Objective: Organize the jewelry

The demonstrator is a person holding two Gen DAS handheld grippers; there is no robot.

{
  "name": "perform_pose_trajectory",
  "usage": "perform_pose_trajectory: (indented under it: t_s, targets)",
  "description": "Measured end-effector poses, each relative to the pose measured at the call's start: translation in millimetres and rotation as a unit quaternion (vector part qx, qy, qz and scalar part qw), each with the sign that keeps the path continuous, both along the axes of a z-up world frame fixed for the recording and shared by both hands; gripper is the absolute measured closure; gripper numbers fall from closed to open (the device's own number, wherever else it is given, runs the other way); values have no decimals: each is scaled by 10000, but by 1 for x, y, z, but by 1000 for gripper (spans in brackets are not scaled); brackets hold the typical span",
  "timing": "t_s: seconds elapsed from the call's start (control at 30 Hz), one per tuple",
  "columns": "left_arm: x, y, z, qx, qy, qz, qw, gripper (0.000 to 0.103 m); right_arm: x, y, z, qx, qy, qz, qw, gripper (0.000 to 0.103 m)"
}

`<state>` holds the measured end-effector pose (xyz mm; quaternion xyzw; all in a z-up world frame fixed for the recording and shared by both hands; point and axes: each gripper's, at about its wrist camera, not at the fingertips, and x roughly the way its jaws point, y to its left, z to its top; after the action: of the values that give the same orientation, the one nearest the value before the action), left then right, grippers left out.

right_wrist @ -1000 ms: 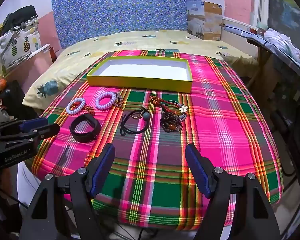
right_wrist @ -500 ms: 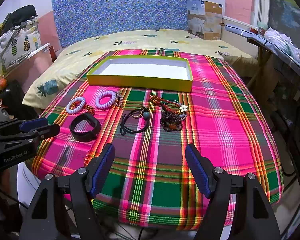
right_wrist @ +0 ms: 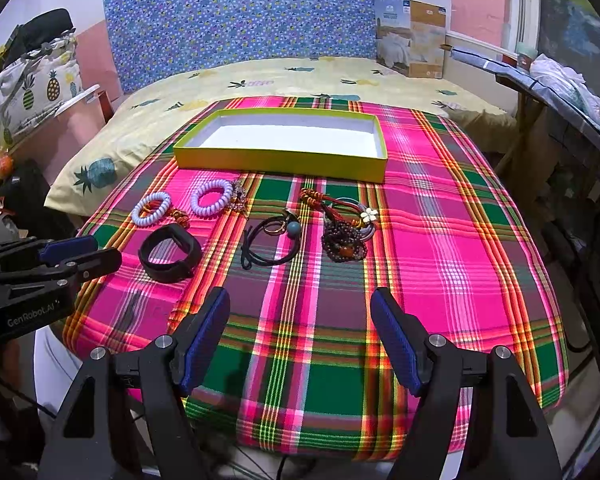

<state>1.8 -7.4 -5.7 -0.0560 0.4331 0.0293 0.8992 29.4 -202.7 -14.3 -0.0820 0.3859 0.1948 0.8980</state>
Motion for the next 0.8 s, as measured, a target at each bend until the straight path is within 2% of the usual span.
perform_pose_trajectory:
  t_s: [0.8]
  targets:
    - [-1, 3, 0, -30, 42, 7, 10000, 60, 1, -1, 1, -6, 20, 3, 10000, 30]
